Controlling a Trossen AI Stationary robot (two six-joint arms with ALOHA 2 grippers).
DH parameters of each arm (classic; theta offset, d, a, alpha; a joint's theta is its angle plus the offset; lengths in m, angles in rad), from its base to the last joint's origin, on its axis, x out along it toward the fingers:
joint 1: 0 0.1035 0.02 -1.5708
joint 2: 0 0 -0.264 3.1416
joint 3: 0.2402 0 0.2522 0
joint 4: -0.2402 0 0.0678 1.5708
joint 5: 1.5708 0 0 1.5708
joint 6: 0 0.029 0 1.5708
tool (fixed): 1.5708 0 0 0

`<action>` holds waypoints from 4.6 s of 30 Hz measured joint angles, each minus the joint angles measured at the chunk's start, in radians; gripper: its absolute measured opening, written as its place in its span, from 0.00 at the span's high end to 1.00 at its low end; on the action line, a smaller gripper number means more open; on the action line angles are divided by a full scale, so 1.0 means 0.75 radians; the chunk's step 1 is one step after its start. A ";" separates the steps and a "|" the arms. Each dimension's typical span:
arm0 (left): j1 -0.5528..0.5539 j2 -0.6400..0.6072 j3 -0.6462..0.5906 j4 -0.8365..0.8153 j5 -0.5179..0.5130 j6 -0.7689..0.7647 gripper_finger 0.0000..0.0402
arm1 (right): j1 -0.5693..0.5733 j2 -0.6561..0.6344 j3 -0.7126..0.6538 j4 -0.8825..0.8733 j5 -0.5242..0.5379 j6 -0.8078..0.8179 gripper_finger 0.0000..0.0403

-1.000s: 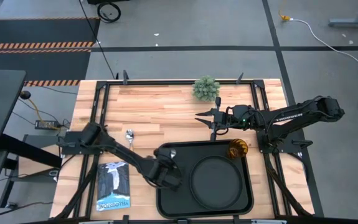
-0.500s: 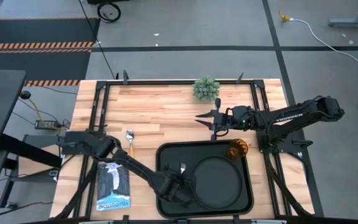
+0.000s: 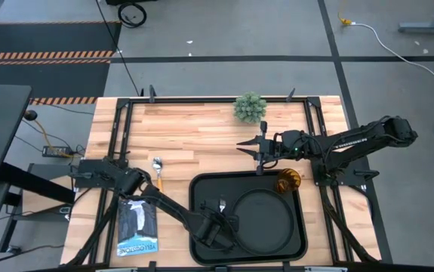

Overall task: Pick and place plate/cup/fork/spoon on tray
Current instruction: Put the white orange fork on the left side of the black plate, then put the yellow spoon on the left side of the white orange fork

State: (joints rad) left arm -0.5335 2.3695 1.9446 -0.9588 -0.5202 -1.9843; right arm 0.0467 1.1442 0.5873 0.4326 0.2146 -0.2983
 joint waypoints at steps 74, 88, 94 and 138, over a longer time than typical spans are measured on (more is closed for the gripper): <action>-0.028 -0.187 -0.125 -0.817 -0.254 0.322 0.85 | 0.144 -0.003 0.000 0.026 -0.113 0.009 0.83; -0.070 -0.580 -0.737 -0.790 -0.057 -0.292 0.87 | 0.166 -0.003 0.000 0.018 -0.114 0.009 0.83; -0.063 -0.692 -0.902 -0.704 0.013 -0.308 0.79 | 0.166 -0.003 0.000 0.017 -0.130 0.010 0.83; 0.283 -1.003 -1.574 0.129 0.265 -0.081 0.65 | 0.201 -0.001 0.000 -0.007 -0.186 0.017 0.83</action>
State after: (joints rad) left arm -0.3214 1.6176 0.7639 -0.8619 -0.3217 -2.0448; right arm 0.1978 1.1435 0.5873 0.4274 0.0748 -0.2858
